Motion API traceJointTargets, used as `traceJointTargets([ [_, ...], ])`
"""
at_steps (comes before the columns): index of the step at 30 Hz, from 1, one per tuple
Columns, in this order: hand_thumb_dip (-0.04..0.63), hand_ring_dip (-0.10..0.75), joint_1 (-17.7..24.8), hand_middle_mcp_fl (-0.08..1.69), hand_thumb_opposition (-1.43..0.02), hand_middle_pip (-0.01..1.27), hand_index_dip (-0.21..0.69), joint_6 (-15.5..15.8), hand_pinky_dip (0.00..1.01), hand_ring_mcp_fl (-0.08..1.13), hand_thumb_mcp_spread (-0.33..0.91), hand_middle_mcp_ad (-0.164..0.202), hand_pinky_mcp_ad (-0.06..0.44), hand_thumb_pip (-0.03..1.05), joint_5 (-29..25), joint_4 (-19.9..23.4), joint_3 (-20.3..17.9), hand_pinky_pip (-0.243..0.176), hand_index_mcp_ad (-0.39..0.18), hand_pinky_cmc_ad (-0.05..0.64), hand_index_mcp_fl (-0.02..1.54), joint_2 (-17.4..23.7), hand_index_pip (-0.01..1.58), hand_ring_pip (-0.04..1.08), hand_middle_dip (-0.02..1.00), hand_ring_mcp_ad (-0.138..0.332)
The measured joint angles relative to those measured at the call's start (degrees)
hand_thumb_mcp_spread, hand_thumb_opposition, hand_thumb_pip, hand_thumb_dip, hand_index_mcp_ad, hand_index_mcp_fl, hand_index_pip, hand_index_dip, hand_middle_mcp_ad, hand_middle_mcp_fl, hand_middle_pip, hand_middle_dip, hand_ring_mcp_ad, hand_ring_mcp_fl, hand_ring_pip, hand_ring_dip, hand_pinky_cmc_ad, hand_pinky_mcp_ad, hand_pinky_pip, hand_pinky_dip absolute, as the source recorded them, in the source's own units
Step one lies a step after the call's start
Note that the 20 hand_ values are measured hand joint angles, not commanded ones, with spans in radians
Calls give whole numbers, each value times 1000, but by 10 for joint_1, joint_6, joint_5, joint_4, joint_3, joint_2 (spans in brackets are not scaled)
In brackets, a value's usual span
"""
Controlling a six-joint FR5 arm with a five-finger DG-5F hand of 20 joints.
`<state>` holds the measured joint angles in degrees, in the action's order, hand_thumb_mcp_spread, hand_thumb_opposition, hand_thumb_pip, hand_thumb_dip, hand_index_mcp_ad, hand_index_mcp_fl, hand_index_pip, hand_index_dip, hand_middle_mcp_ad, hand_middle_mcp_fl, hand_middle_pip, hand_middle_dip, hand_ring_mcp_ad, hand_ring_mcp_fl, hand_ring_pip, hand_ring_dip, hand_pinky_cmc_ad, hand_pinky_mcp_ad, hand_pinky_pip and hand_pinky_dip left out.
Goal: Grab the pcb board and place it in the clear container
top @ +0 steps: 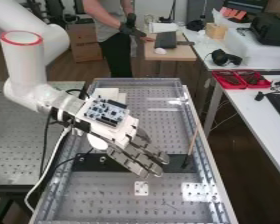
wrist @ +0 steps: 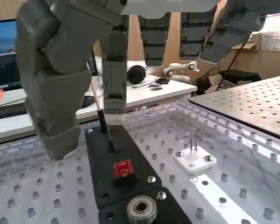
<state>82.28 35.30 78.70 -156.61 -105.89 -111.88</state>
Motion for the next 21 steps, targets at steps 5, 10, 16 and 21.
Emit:
traceJointTargets([
  [5, 175, -5, -14, 19, -791, 138, 220, 8, 195, 3, 590, 72, 134, 332, 26, 8, 21, -91, -124, 269, 382, -20, 929, 79, 106, 166],
  [10, 188, -5, -24, 19, -803, 136, 220, 17, 195, 7, 583, 65, 129, 332, 48, 11, 41, -91, -138, 272, 321, -39, 1091, 75, 112, 159],
  [16, 195, 0, -35, 19, -813, 138, 251, 20, 195, 7, 663, 66, 134, 403, 71, 7, 59, -91, -180, 276, 370, -58, 1318, 84, 117, 161],
  [21, 206, 0, -37, 19, -824, 138, 302, 13, 195, 12, 705, 66, 124, 405, 70, 20, 58, -91, -222, 272, 426, -60, 1412, 82, 126, 154],
])
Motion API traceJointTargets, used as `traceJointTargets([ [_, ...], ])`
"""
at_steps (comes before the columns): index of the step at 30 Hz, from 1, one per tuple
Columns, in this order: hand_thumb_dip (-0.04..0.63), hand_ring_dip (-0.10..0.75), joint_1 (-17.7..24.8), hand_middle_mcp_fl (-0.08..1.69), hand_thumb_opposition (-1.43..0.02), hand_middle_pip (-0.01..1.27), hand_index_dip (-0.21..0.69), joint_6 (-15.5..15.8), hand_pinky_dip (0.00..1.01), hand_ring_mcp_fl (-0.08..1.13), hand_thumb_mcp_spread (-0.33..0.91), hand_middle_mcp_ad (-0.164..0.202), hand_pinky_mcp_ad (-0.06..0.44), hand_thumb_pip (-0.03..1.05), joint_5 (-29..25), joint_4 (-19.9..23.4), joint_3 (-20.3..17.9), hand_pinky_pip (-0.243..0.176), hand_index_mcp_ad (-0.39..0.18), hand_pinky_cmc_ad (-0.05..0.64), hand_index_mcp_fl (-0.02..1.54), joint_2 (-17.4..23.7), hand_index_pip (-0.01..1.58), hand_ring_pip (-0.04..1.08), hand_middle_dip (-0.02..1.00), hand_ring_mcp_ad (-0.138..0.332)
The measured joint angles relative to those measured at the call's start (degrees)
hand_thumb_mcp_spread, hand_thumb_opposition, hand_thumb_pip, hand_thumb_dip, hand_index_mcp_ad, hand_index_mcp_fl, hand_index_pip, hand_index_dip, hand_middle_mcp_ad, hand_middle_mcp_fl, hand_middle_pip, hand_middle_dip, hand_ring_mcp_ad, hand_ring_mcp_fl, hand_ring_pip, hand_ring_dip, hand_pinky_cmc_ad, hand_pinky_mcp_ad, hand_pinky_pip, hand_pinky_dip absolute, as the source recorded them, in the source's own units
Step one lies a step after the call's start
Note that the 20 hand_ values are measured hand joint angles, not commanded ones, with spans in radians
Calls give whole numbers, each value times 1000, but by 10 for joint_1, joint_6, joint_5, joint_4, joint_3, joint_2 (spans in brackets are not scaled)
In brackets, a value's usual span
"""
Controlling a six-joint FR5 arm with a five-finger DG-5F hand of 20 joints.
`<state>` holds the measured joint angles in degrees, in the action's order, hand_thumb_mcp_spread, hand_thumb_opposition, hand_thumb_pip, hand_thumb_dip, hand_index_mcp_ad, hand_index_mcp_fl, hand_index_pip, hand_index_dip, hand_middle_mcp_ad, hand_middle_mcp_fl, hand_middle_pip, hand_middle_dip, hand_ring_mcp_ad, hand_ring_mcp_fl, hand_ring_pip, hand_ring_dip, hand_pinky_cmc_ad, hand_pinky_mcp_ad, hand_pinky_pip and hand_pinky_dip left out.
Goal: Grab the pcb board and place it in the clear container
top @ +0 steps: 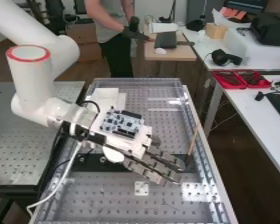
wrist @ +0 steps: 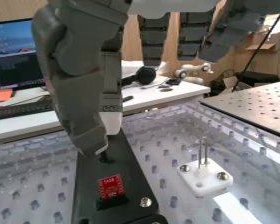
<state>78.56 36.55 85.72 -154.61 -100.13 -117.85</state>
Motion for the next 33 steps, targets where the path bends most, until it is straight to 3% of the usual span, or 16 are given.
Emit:
traceJointTargets([
  [6, 206, 9, 7, 19, -833, 138, 302, -17, 195, 14, 703, 66, 124, 403, -17, 22, -20, -91, -222, 272, 424, 5, 1426, 79, 126, 154],
  [10, 206, 9, 14, 19, -833, 138, 302, -30, 195, 16, 696, 63, 124, 344, -27, 30, -29, -91, -222, 276, 340, 7, 1349, 79, 126, 154],
  [17, 204, 5, 22, 23, -833, 138, 278, -44, 195, 16, 641, 63, 124, 342, -44, 42, -41, -91, -222, 276, 291, 11, 1281, 79, 134, 152],
  [33, 208, 9, 31, 42, -836, 138, 251, -66, 195, 17, 639, 59, 122, 346, -83, 70, -53, -89, -215, 293, 288, -5, 1248, 79, 140, 148],
])
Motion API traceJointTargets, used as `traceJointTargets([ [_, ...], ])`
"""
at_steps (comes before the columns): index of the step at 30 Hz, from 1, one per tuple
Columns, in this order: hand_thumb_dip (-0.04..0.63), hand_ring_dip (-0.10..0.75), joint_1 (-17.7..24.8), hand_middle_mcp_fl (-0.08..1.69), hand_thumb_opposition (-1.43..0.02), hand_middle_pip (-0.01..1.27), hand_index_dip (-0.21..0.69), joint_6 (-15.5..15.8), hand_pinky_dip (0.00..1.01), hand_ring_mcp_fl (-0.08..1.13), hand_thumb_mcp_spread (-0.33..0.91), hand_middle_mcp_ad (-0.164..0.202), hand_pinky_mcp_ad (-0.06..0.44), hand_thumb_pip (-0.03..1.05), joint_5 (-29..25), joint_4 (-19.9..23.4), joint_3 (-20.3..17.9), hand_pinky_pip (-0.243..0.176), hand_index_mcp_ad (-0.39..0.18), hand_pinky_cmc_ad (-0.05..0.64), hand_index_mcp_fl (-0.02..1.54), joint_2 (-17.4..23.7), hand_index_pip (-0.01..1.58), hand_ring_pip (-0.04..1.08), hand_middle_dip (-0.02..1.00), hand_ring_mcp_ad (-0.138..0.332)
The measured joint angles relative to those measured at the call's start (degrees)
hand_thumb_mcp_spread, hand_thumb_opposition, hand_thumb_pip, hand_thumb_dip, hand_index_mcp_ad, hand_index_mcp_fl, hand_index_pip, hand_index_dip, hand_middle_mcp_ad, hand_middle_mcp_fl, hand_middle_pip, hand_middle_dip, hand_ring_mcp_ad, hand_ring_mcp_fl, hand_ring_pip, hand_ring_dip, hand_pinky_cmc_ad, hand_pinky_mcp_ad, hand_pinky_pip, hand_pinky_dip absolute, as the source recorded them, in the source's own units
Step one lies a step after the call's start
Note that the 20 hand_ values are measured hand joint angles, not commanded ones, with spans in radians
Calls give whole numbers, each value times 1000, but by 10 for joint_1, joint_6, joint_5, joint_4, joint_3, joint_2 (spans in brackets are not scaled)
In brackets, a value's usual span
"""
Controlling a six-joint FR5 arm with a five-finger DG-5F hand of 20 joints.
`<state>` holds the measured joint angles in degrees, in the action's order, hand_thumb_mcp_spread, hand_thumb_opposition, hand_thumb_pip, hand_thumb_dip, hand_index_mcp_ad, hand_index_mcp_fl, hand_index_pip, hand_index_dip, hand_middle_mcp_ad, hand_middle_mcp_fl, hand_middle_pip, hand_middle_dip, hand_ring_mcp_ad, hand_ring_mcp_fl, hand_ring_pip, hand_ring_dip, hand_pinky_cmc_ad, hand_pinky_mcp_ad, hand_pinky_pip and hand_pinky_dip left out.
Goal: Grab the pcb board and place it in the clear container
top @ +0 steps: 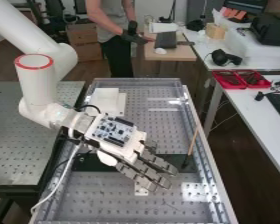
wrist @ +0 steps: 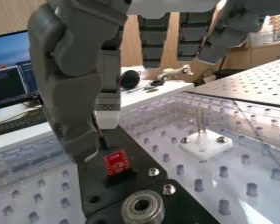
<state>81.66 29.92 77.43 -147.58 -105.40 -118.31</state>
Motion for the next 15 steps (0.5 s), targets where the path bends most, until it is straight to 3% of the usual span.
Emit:
traceJointTargets([
  [15, 208, 14, 0, 42, -836, 138, 251, -1, 195, 28, 639, 58, 119, 342, -18, 12, 1, -89, -215, 293, 305, -16, 1236, 82, 140, 145],
])
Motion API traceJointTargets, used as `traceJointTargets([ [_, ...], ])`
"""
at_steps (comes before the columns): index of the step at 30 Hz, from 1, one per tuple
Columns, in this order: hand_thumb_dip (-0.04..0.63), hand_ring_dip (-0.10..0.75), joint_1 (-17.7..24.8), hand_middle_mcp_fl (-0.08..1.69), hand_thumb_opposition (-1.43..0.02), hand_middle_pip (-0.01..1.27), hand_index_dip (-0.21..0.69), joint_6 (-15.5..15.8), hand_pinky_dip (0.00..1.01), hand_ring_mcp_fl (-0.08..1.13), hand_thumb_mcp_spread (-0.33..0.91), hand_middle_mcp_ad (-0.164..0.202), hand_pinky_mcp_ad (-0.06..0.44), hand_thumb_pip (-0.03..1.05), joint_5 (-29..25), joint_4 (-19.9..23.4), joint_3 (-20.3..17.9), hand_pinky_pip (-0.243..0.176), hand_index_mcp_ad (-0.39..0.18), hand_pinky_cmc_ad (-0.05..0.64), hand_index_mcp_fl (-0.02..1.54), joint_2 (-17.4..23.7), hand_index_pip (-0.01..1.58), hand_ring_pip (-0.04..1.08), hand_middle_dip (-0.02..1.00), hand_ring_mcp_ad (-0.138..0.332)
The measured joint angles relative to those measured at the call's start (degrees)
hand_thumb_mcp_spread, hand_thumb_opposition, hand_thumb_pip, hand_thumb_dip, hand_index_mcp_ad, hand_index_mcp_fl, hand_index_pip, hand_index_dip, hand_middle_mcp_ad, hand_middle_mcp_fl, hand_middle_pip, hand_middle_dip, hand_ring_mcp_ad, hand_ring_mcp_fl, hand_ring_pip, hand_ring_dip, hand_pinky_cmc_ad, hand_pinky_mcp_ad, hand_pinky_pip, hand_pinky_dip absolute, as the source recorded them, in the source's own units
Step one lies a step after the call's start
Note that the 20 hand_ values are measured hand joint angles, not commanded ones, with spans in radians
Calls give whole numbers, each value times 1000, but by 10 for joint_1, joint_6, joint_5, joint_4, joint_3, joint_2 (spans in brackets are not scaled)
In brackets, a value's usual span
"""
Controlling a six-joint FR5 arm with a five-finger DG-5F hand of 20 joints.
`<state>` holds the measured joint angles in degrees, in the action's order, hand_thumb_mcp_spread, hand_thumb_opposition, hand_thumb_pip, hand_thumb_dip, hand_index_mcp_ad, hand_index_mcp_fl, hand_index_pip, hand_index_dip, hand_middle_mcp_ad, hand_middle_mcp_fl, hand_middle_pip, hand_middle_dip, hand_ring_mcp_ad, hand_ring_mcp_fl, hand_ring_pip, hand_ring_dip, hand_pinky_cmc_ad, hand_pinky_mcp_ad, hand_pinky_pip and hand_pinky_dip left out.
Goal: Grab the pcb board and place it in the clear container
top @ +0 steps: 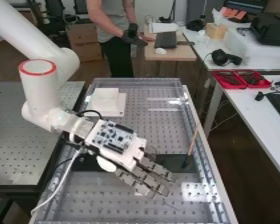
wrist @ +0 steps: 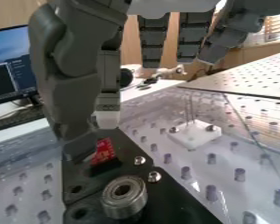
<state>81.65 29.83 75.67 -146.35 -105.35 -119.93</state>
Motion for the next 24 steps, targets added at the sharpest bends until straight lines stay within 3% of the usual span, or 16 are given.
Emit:
traceJointTargets([
  [24, 223, 14, -9, 40, -836, 138, 257, 6, 195, 31, 707, 58, 119, 379, 22, -7, 15, -89, -218, 295, 410, -15, 1330, 86, 138, 145],
])
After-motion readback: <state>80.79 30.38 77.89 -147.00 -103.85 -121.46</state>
